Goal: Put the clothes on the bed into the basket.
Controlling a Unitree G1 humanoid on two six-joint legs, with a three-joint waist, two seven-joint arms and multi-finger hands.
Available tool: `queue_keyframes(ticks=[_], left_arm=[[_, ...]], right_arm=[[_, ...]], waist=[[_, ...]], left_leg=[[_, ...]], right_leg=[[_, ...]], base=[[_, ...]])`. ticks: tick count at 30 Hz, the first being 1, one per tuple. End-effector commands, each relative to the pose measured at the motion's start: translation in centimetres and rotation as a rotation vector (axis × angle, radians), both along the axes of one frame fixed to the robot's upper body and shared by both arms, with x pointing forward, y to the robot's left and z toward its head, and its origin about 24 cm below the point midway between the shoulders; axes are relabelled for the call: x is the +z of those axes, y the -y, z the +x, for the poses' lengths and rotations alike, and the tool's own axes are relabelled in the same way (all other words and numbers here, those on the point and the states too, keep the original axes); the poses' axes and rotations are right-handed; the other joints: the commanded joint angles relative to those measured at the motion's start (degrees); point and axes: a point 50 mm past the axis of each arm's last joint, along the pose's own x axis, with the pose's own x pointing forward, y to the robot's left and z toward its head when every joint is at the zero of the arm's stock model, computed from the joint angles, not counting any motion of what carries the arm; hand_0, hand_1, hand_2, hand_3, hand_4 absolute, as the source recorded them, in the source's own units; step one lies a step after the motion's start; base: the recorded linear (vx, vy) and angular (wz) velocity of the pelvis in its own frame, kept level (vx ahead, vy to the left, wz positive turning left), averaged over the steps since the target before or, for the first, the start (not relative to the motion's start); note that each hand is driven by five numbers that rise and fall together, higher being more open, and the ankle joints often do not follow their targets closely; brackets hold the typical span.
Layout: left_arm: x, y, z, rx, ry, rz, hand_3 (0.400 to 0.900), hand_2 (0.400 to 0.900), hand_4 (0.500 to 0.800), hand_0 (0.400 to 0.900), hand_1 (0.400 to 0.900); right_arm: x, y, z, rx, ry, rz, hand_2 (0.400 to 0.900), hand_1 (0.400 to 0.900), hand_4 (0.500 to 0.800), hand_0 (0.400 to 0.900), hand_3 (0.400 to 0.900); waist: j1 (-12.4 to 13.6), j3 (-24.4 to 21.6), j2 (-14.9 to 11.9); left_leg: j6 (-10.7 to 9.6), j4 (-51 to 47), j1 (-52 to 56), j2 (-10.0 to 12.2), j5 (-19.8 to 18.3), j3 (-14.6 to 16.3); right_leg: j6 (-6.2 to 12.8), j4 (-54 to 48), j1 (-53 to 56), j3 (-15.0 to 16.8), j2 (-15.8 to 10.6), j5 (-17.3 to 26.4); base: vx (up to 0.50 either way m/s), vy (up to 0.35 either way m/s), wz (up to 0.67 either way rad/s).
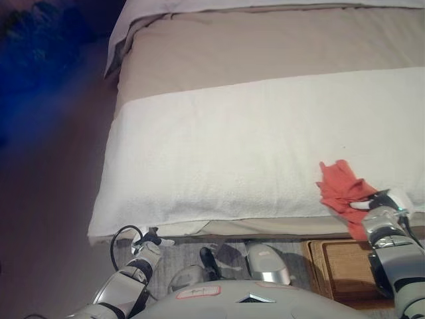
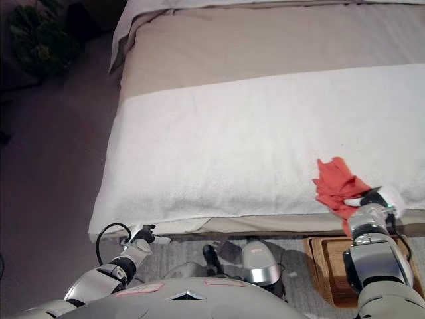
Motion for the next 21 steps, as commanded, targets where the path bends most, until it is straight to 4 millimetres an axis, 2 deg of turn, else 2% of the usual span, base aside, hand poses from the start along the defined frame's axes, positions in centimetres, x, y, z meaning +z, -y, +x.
queue_keyframes(ticks=[1,6,12,21], left_arm=[[0.1,-3.3,-2.0,0.008,-0.090,0.123,0.900,0.900,0.800,0.900,0.900],[0.0,-3.1,-2.0,-0.017,-0.091,0.116,0.900,0.900,0.800,0.900,0.900],[-0.1,-2.6,-2.0,-0.070,-0.104,0.101,0.900,0.900,0.800,0.900,0.900],[0.1,-2.4,-1.1,-0.087,-0.068,0.077,0.900,0.900,0.800,0.900,0.900]], right_arm=[[4.4,4.8,-2.0,-0.119,0.002,-0.158,0.400,0.400,0.500,0.400,0.400],[6.9,7.5,-4.7,-0.210,-0.031,-0.228,0.400,0.400,0.500,0.400,0.400],[9.4,10.3,-9.5,-0.353,-0.125,-0.288,0.400,0.400,0.500,0.400,0.400],[12.1,12.1,-14.6,-0.511,-0.211,-0.302,0.400,0.400,0.500,0.400,0.400]], waist=[[-0.24,-3.97,-0.41],[-1.19,-4.13,-0.20],[-2.30,-4.44,0.93],[-3.28,-4.92,2.47]], left_leg=[[-2.14,0.34,1.55,0.73,-1.64,-2.69],[-2.56,1.90,2.10,1.27,-1.92,-2.43],[-2.95,2.32,2.73,1.62,-1.79,-3.08],[-2.95,2.63,3.54,1.43,-2.15,-3.75]], right_leg=[[2.42,0.17,2.89,1.14,0.84,-4.34],[2.12,0.17,4.15,0.63,1.21,-4.82],[1.59,0.17,5.62,-0.71,1.14,-5.83],[1.50,0.17,6.91,-1.25,1.17,-6.61]], base=[[0.00,-0.047,-0.03],[-0.01,-0.047,0.04],[-0.01,-0.038,0.10],[0.01,-0.025,-0.02]])
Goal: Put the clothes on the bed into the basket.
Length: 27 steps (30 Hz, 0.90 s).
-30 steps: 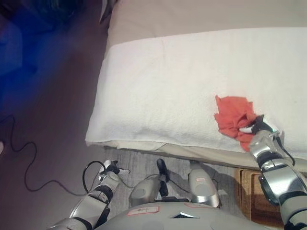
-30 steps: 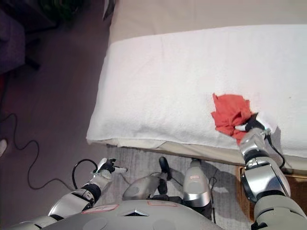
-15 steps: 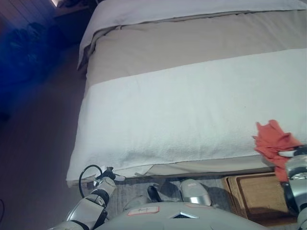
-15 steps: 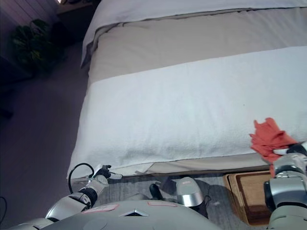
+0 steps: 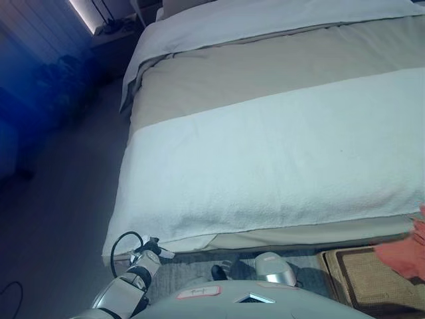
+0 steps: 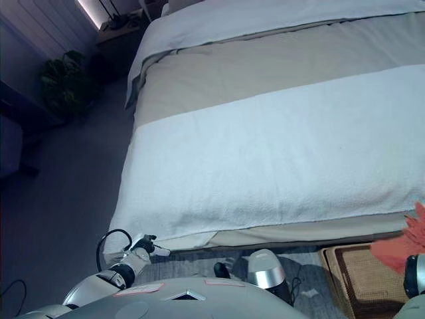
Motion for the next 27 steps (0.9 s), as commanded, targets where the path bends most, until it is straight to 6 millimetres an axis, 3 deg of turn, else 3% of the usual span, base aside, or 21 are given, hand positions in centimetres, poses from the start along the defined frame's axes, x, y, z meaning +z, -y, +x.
queue_keyframes(ticks=[1,5,8,9,10,11,17,27], left_arm=[[0.7,-2.6,0.4,-0.029,0.009,0.090,0.900,0.900,0.800,0.900,0.900],[0.7,-2.8,0.4,-0.028,0.010,0.086,0.900,0.900,0.800,0.900,0.900],[0.7,-2.9,0.4,-0.029,0.011,0.086,0.900,0.900,0.800,0.900,0.900],[0.7,-2.9,0.4,-0.029,0.011,0.085,0.900,0.900,0.800,0.900,0.900],[0.8,-2.9,0.5,-0.029,0.014,0.086,0.900,0.900,0.800,0.900,0.900],[0.8,-2.9,0.5,-0.028,0.014,0.085,0.900,0.900,0.800,0.900,0.900],[0.7,-2.8,0.4,-0.019,0.012,0.073,0.900,0.900,0.800,0.900,0.900],[0.7,-3.4,-0.2,0.024,0.002,0.067,0.900,0.900,0.800,0.900,0.900]], right_arm=[[5.0,2.5,-3.8,-0.080,-0.128,-0.152,0.400,0.400,0.500,0.400,0.400],[6.6,3.0,-5.4,-0.131,-0.155,-0.172,0.400,0.400,0.500,0.400,0.400],[7.4,3.3,-4.9,-0.110,-0.133,-0.194,0.400,0.400,0.500,0.400,0.400],[7.4,3.3,-4.8,-0.110,-0.133,-0.194,0.590,0.590,0.614,0.590,0.590],[7.6,3.4,-4.1,-0.084,-0.125,-0.203,0.716,0.716,0.689,0.716,0.716],[7.6,3.4,-4.1,-0.083,-0.125,-0.203,0.900,0.900,0.800,0.900,0.900],[8.1,3.4,-3.1,-0.071,-0.124,-0.185,0.900,0.900,0.800,0.900,0.900],[7.2,2.9,-1.0,-0.007,-0.109,-0.171,0.900,0.900,0.800,0.900,0.900]], waist=[[-1.69,-1.84,-2.06],[-2.12,-1.72,-1.86],[-2.27,-1.50,-1.56],[-2.28,-1.50,-1.55],[-2.22,-1.32,-1.42],[-2.26,-1.31,-1.40],[-2.04,-1.04,-1.29],[-1.40,-0.67,-1.02]], left_leg=[[-2.30,2.61,2.24,0.79,-1.00,-2.51],[-2.48,2.31,2.34,0.84,-0.72,-2.72],[-2.56,2.06,2.29,0.77,-0.53,-2.76],[-2.56,2.06,2.28,0.77,-0.53,-2.75],[-2.55,2.05,2.22,0.69,-0.49,-2.72],[-2.55,2.05,2.22,0.70,-0.49,-2.70],[-2.83,1.83,2.09,0.89,-0.19,-2.32],[-2.76,1.69,2.02,0.78,-0.45,-2.52]], right_leg=[[1.81,0.13,5.31,-0.67,0.56,-6.26],[1.80,0.13,5.38,-1.00,0.53,-6.42],[1.85,0.13,5.25,-0.96,0.44,-6.44],[1.85,0.13,5.25,-0.95,0.44,-6.43],[1.86,0.13,5.08,-0.83,0.47,-6.37],[1.86,0.13,5.08,-0.81,0.48,-6.36],[1.85,0.13,4.68,-0.81,0.34,-6.11],[1.83,0.13,4.72,-1.20,0.11,-6.07]], base=[[0.00,0.000,0.00],[0.00,-0.008,0.02],[0.00,-0.004,-0.05],[0.00,-0.004,-0.09],[0.00,-0.002,-0.06],[0.00,-0.006,-0.08],[0.00,-0.008,0.00],[0.00,0.000,0.00]])
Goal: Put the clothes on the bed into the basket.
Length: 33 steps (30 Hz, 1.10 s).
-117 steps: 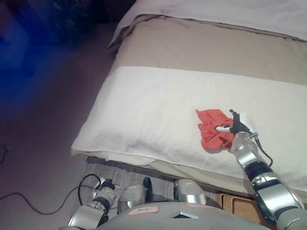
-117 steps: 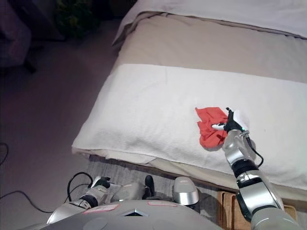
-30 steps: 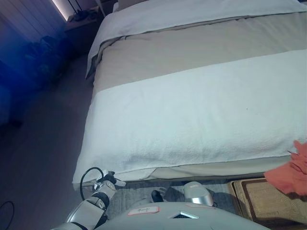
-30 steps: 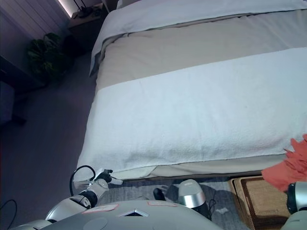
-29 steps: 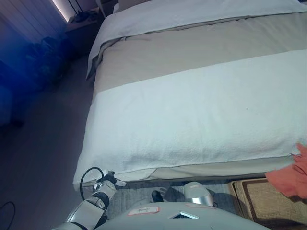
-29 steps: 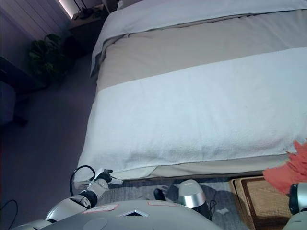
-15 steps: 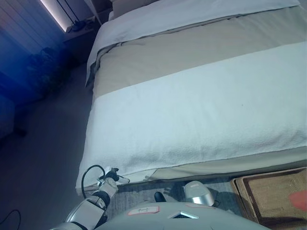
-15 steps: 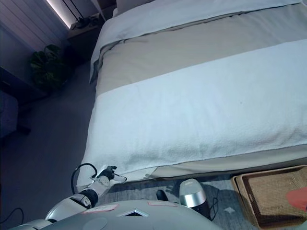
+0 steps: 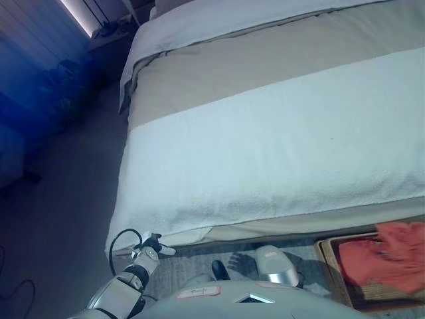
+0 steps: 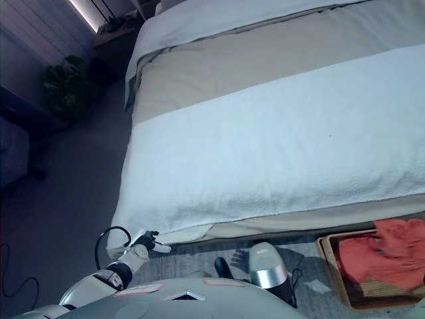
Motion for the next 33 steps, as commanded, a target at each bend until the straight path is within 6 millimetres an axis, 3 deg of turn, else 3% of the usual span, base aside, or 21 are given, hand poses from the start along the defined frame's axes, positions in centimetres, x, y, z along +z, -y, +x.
queue_keyframes(ticks=[1,5,8,10,16,22,25,33], left_arm=[[0.5,-3.4,-0.9,0.067,-0.014,0.103,0.900,0.900,0.800,0.900,0.900],[0.6,-3.6,-0.7,0.073,-0.006,0.107,0.900,0.900,0.800,0.900,0.900],[0.7,-3.7,-0.3,0.084,0.010,0.109,0.900,0.900,0.800,0.900,0.900],[0.9,-3.7,0.2,0.109,0.036,0.108,0.900,0.900,0.800,0.900,0.900],[1.7,-4.0,1.8,0.175,0.121,0.102,0.900,0.900,0.800,0.900,0.900],[2.2,-4.0,2.6,0.223,0.201,0.069,0.900,0.900,0.800,0.900,0.900],[2.3,-3.7,2.6,0.223,0.220,0.043,0.900,0.900,0.800,0.900,0.900],[1.9,-3.1,1.6,0.218,0.211,0.029,0.900,0.900,0.800,0.900,0.900]], right_arm=[[3.1,1.4,-1.9,-0.011,-0.116,-0.143,0.900,0.900,0.800,0.900,0.900],[2.3,1.0,-0.4,0.045,-0.096,-0.140,0.900,0.900,0.800,0.900,0.900],[1.1,0.1,1.8,0.133,-0.053,-0.138,0.900,0.900,0.800,0.900,0.900],[-0.3,-1.0,4.2,0.224,0.030,-0.126,0.900,0.900,0.800,0.900,0.900],[-4.3,-5.0,8.0,0.397,0.294,-0.053,0.900,0.900,0.800,0.900,0.900],[-9.8,-10.4,9.0,0.418,0.526,0.181,0.900,0.900,0.800,0.900,0.900],[-13.0,-13.6,8.9,0.422,0.548,0.332,0.900,0.900,0.800,0.900,0.900],[-19.1,-21.3,7.5,0.346,0.586,0.616,0.900,0.900,0.800,0.900,0.900]], waist=[[-0.39,-2.87,-1.27],[-0.17,-2.63,-1.62],[-0.03,-2.32,-2.01],[-0.01,-2.02,-2.46],[-0.14,-1.56,-3.90],[1.06,-1.60,-5.78],[1.89,-1.74,-6.93],[3.15,-2.52,-9.36]], left_leg=[[0.50,-0.88,2.99,0.97,0.46,-1.88],[0.61,-0.74,2.82,0.97,0.23,-1.97],[0.75,-0.53,2.67,1.01,0.06,-1.96],[0.87,-0.38,2.49,1.07,-0.02,-1.96],[1.16,-0.50,2.44,1.29,-0.18,-1.88],[1.53,-1.52,2.83,1.39,0.19,-2.68],[1.58,-1.80,2.98,1.47,0.38,-3.22],[1.89,-2.28,3.60,1.40,0.42,-4.11]], right_leg=[[-4.65,-1.73,8.70,0.89,0.11,0.08],[-4.67,-1.73,8.59,0.75,0.01,0.12],[-4.66,-1.73,8.55,0.66,-0.07,0.26],[-4.72,-1.73,8.34,0.72,-0.12,0.47],[-4.83,-1.73,8.06,0.61,-0.05,0.80],[-4.85,-1.73,8.18,-0.19,-0.10,0.99],[-4.87,-1.73,8.29,-0.72,-0.06,1.00],[-4.97,-1.73,9.04,-1.50,0.10,1.11]], base=[[0.00,0.000,0.00],[0.00,0.000,0.00],[0.00,0.000,0.00],[0.00,0.000,0.00],[0.00,0.012,0.01],[-0.02,0.027,0.10],[-0.02,0.027,0.11],[-0.02,0.037,0.04]])
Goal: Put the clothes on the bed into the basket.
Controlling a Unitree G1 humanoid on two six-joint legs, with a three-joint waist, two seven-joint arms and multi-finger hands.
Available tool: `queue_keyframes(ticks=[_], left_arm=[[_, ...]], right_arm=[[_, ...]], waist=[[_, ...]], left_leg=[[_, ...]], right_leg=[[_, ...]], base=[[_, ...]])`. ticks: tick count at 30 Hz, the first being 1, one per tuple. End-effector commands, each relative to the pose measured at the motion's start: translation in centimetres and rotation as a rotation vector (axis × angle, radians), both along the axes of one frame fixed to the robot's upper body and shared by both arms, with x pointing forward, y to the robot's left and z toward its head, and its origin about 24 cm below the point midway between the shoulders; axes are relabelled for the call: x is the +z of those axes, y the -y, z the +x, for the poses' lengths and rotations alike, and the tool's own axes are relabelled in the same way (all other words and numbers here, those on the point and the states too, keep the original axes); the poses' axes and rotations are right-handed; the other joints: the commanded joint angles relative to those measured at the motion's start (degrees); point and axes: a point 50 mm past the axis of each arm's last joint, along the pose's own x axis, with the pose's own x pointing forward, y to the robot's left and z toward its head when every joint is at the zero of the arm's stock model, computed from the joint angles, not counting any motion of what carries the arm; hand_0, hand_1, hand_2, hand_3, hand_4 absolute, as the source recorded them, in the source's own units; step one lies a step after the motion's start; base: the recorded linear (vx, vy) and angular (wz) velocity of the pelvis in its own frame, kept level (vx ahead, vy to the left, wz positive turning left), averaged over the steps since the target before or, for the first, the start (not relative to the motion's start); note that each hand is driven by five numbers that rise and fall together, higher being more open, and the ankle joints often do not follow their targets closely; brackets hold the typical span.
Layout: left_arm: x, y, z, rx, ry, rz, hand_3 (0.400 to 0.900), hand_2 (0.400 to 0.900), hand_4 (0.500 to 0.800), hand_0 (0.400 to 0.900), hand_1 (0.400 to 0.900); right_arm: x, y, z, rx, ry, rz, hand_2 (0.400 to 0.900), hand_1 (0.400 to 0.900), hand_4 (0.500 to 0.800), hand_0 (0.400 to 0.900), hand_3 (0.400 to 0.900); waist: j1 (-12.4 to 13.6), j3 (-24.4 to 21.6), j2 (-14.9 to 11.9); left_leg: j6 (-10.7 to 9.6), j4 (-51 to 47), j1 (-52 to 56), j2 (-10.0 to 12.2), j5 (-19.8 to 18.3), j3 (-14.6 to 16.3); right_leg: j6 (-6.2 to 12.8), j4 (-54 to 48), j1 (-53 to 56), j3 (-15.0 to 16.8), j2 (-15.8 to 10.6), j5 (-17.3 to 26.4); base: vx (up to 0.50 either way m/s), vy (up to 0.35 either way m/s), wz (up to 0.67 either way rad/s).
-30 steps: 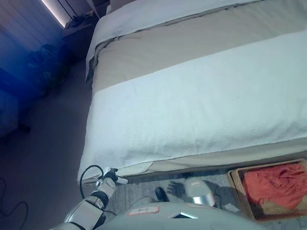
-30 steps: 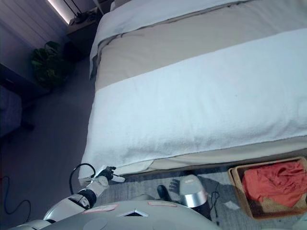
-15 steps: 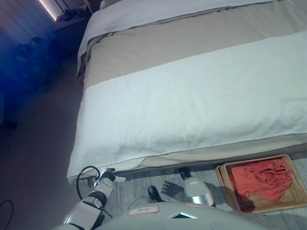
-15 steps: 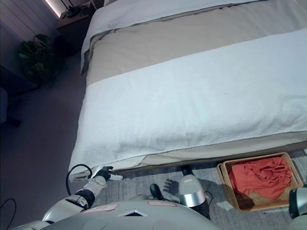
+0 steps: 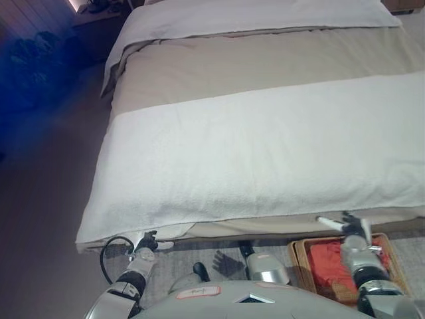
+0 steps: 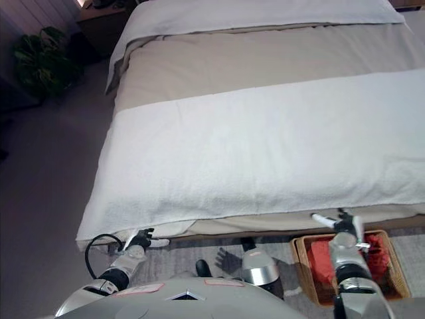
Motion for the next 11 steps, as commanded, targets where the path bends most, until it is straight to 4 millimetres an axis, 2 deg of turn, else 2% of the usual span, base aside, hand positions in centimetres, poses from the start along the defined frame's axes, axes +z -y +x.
queue_keyframes(ticks=[1,4,5,6,8,11], left_arm=[[1.5,-2.1,2.7,-0.018,0.088,0.103,0.900,0.900,0.800,0.900,0.900],[1.7,-2.0,3.2,-0.028,0.102,0.103,0.900,0.900,0.800,0.900,0.900],[1.7,-2.0,3.2,-0.028,0.102,0.103,0.900,0.900,0.800,0.900,0.900],[1.6,-1.7,3.3,-0.056,0.096,0.104,0.900,0.900,0.800,0.900,0.900],[1.7,-1.8,3.5,-0.060,0.098,0.110,0.900,0.900,0.800,0.900,0.900],[1.9,-2.0,3.7,-0.054,0.103,0.120,0.900,0.900,0.800,0.900,0.900]], right_arm=[[0.1,-1.0,1.6,0.004,0.077,0.014,0.900,0.900,0.800,0.900,0.900],[-1.9,-2.9,-0.1,0.061,-0.055,0.066,0.900,0.900,0.800,0.900,0.900],[-1.9,-2.9,-0.1,0.061,-0.055,0.066,0.900,0.900,0.800,0.900,0.900],[-2.8,-3.4,-1.8,0.129,-0.166,0.054,0.900,0.900,0.800,0.900,0.900],[-3.4,-3.2,-3.5,0.124,-0.249,0.048,0.900,0.900,0.800,0.900,0.900],[-3.6,-2.7,-4.6,0.116,-0.310,0.025,0.900,0.900,0.800,0.900,0.900]], waist=[[1.47,-3.18,-3.85],[1.66,-3.25,-4.42],[1.66,-3.25,-4.42],[1.93,-3.33,-4.71],[2.07,-3.59,-5.02],[1.98,-3.60,-5.24]], left_leg=[[0.00,0.20,0.36,-2.34,-0.43,0.09],[0.14,0.20,0.28,-2.51,-0.51,-0.50],[0.14,0.20,0.28,-2.51,-0.51,-0.51],[0.22,0.20,0.45,-2.58,-0.66,-0.95],[0.22,0.20,0.47,-2.67,-0.77,-1.32],[0.31,0.20,0.61,-2.78,-0.89,-1.46]], right_leg=[[1.10,-0.04,0.91,0.68,-0.31,-2.62],[1.12,-0.04,1.14,0.63,-0.31,-2.62],[1.12,-0.04,1.14,0.62,-0.31,-2.62],[1.09,-0.04,1.56,0.16,-0.39,-2.78],[1.09,-0.04,1.86,-0.05,-0.51,-2.95],[1.19,-0.04,2.16,-0.28,-0.75,-3.02]], base=[[-0.02,0.030,0.10],[-0.02,0.024,0.03],[0.00,0.030,0.11],[0.01,0.029,0.14],[0.02,0.034,0.17],[0.02,0.031,0.08]])
